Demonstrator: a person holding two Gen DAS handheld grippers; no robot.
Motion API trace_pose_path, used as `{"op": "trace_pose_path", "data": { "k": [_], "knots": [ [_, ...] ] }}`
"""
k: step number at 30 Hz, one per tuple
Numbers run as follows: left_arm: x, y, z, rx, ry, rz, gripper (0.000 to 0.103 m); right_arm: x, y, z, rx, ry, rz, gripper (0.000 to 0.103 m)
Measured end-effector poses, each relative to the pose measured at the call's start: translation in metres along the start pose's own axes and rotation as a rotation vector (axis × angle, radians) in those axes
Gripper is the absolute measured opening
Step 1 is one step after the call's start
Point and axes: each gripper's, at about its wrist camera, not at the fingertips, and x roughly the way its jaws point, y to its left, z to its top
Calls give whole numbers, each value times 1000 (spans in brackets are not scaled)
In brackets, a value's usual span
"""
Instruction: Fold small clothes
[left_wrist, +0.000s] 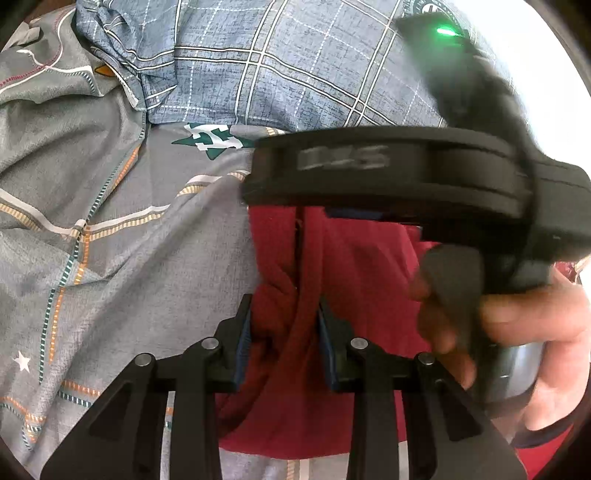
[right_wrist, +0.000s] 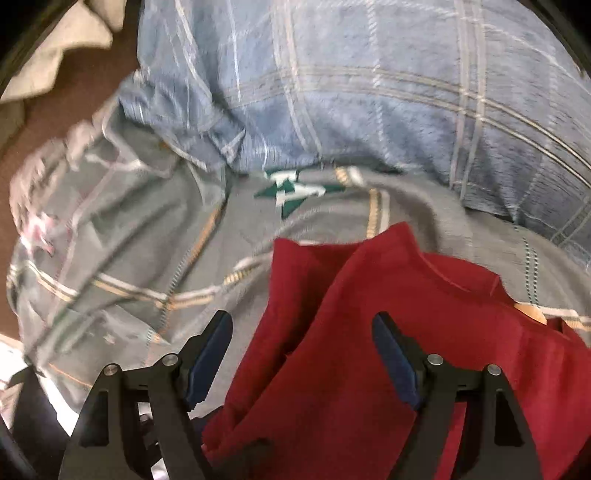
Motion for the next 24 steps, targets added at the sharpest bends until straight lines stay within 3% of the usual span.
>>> {"op": "trace_pose_path", "data": {
  "k": [3, 4, 6, 8, 9, 13, 20, 22, 23, 24],
  "knots": [
    [3, -1, -1, 15, 3, 23, 29, 16, 6, 1, -19, 37, -29, 75],
    [4, -1, 0, 17, 7, 30, 29, 19, 7, 1, -40, 33, -50, 58],
    [5, 0, 0, 18, 12, 38, 29, 19, 8, -2, -85, 3, -128, 38],
    [5, -1, -1, 24, 13, 45, 31, 13, 1, -5, -78, -14, -87, 24],
    [6, -1, -1, 30, 10, 55, 37, 9, -4, -6, -66, -20, -66, 20],
    [12, -4, -2, 54, 9, 95, 62, -7, -16, -9, -40, -49, -12, 18],
    [21, -1, 0, 34, 5, 103, 67, -25, -23, -13, -15, -80, 46, 17],
    [20, -2, 0, 45, 8, 95, 60, -27, -26, -15, -6, -83, 57, 17],
    [19, -4, 0, 53, 12, 80, 52, -25, -27, -13, -2, -85, 64, 17],
    [19, -6, 0, 60, 22, 61, 36, -25, -29, -13, 1, -86, 69, 17]
  ]
}}
